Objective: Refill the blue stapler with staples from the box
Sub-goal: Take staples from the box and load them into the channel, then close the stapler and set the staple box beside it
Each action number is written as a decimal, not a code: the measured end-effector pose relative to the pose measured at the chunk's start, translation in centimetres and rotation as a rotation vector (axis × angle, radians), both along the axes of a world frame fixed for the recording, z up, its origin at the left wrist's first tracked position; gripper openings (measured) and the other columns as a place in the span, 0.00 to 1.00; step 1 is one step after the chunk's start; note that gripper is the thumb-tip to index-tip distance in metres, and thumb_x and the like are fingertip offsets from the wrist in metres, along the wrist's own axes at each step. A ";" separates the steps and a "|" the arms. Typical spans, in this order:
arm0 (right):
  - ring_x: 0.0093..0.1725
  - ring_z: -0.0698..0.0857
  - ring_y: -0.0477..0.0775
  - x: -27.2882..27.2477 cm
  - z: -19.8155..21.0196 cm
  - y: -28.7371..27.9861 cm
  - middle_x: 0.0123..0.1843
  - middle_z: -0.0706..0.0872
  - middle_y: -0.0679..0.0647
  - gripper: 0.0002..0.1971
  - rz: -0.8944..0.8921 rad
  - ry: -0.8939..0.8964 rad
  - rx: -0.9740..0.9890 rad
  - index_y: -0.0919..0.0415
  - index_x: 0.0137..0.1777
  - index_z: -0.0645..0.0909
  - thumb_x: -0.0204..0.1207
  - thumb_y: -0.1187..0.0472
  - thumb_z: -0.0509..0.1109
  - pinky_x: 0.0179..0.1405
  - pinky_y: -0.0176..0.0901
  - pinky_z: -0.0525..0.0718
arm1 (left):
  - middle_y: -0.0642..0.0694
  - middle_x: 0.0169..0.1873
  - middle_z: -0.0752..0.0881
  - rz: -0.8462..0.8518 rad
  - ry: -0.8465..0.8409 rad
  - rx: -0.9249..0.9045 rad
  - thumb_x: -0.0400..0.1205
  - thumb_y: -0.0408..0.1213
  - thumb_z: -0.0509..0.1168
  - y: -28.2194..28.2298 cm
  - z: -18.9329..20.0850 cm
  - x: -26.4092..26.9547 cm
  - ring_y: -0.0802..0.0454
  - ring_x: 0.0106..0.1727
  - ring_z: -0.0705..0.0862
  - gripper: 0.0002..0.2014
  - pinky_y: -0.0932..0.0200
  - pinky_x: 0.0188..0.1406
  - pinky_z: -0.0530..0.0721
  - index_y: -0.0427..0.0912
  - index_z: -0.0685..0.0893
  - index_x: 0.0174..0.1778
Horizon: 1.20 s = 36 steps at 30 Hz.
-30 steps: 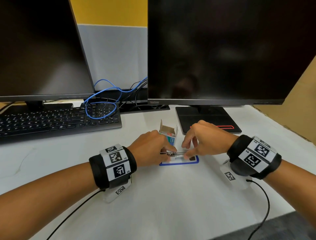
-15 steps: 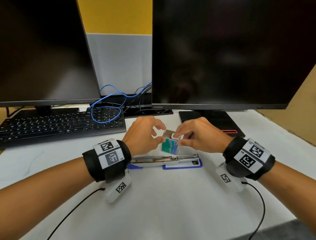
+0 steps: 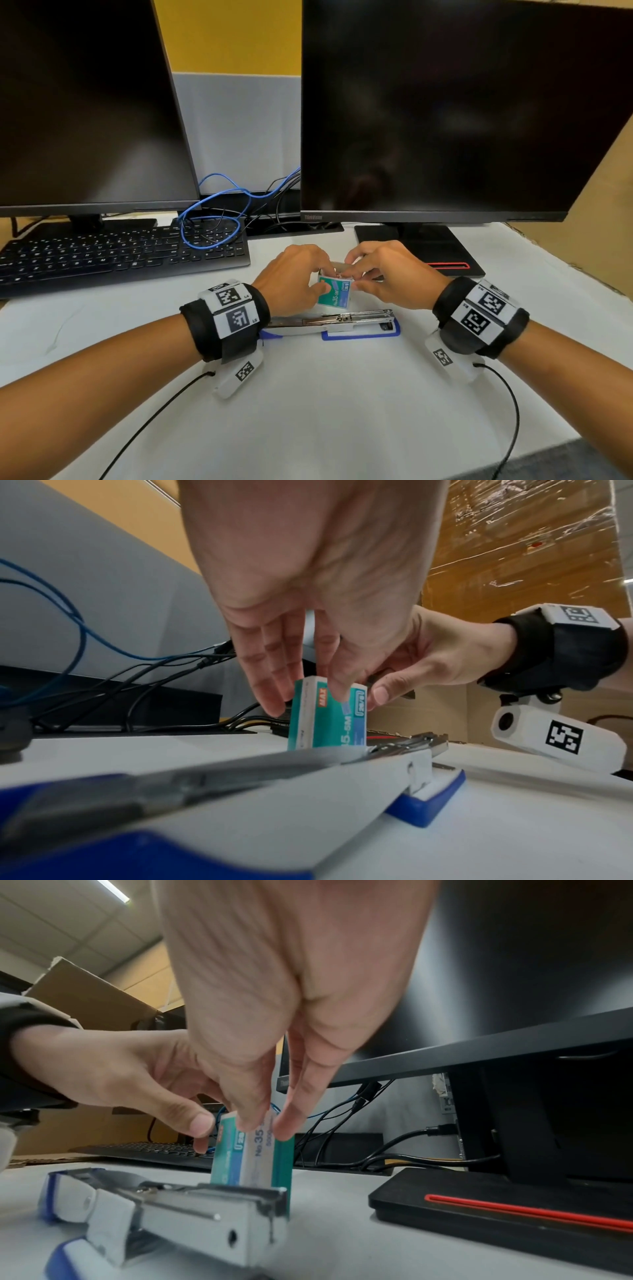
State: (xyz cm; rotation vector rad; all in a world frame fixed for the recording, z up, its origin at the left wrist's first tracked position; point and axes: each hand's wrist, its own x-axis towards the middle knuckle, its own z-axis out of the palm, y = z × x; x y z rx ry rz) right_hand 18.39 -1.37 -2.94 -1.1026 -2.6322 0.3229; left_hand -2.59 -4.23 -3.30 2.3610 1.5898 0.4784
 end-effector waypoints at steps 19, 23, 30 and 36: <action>0.44 0.89 0.42 2.9 -0.5 -1.4 0.53 0.93 0.45 0.15 -0.027 -0.095 -0.283 0.50 0.57 0.90 0.70 0.52 0.80 0.42 0.21 0.84 | 0.55 0.46 0.85 0.080 0.394 -0.259 0.68 0.55 0.75 -3.7 -0.6 -8.2 0.52 0.51 0.82 0.15 0.53 0.49 0.85 0.56 0.86 0.48; 0.44 0.90 0.44 2.4 -0.7 -1.3 0.55 0.93 0.48 0.16 -0.032 -0.090 -0.288 0.52 0.58 0.90 0.71 0.53 0.79 0.43 0.22 0.85 | 0.56 0.42 0.86 0.084 0.335 -0.234 0.68 0.56 0.75 -4.1 -0.4 -9.2 0.54 0.47 0.83 0.15 0.52 0.48 0.87 0.57 0.86 0.46; 0.45 0.90 0.44 2.0 -0.8 -1.3 0.53 0.94 0.46 0.16 -0.033 -0.076 -0.279 0.51 0.57 0.91 0.70 0.51 0.79 0.50 0.23 0.81 | 0.59 0.40 0.89 -0.025 0.098 -0.085 0.73 0.45 0.74 -5.3 1.9 -9.6 0.63 0.42 0.85 0.10 0.59 0.43 0.90 0.54 0.88 0.49; 0.47 0.92 0.46 0.7 -1.2 -2.0 0.57 0.93 0.52 0.15 -0.013 0.003 -0.251 0.56 0.57 0.91 0.71 0.55 0.79 0.48 0.35 0.91 | 0.57 0.44 0.89 -0.082 -0.168 0.005 0.78 0.42 0.72 -4.6 3.3 -7.0 0.58 0.47 0.89 0.09 0.58 0.44 0.92 0.49 0.88 0.53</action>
